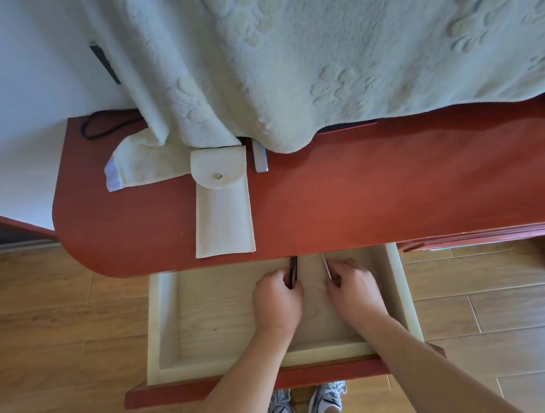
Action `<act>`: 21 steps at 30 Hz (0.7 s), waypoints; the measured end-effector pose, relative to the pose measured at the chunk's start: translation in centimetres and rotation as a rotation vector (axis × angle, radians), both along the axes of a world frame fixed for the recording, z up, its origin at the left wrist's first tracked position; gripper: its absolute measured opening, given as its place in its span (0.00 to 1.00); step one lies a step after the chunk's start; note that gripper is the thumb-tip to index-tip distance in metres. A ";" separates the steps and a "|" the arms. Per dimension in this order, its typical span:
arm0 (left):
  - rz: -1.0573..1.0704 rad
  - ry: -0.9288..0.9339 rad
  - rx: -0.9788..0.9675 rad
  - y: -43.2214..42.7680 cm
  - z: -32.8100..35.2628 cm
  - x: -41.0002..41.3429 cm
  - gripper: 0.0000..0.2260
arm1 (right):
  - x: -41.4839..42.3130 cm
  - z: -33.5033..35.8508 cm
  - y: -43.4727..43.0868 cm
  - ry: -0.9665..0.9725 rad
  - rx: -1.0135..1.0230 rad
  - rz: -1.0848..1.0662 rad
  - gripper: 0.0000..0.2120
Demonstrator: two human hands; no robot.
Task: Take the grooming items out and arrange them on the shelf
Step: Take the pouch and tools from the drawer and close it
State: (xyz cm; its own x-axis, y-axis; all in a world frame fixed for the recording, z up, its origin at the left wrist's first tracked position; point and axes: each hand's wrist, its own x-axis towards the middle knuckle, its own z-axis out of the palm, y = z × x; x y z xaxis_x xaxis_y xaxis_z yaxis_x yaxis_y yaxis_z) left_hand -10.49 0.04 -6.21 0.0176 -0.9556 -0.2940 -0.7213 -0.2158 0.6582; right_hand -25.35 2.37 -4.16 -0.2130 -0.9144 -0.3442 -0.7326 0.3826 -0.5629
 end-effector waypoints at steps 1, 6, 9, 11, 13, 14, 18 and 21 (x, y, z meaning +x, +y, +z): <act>-0.002 0.013 0.014 0.3 0.2 0.1 0.13 | 0.1 0.2 0.2 0.006 -0.005 0.000 0.07; 0.010 0.025 0.055 1.7 1.4 1.0 0.11 | 0.6 1.5 1.4 0.021 -0.003 -0.022 0.06; 0.011 0.032 0.075 2.7 2.1 1.4 0.11 | 0.8 2.0 2.6 0.013 0.009 -0.043 0.08; -0.004 0.034 0.085 3.2 2.6 1.5 0.09 | 0.9 2.4 3.3 0.015 0.016 -0.046 0.05; -0.007 0.040 0.086 3.6 3.3 1.7 0.08 | 1.1 3.0 3.7 0.012 0.016 -0.066 0.06; -0.002 0.040 0.082 3.9 3.8 1.8 0.09 | 1.2 3.3 4.0 0.008 0.016 -0.078 0.07; 0.020 0.020 0.061 4.6 6.1 2.5 0.06 | 1.7 4.8 4.7 0.026 0.019 -0.092 0.03; 0.040 0.014 0.048 5.5 8.2 3.1 0.04 | 2.0 6.2 5.3 0.020 -0.009 -0.085 0.04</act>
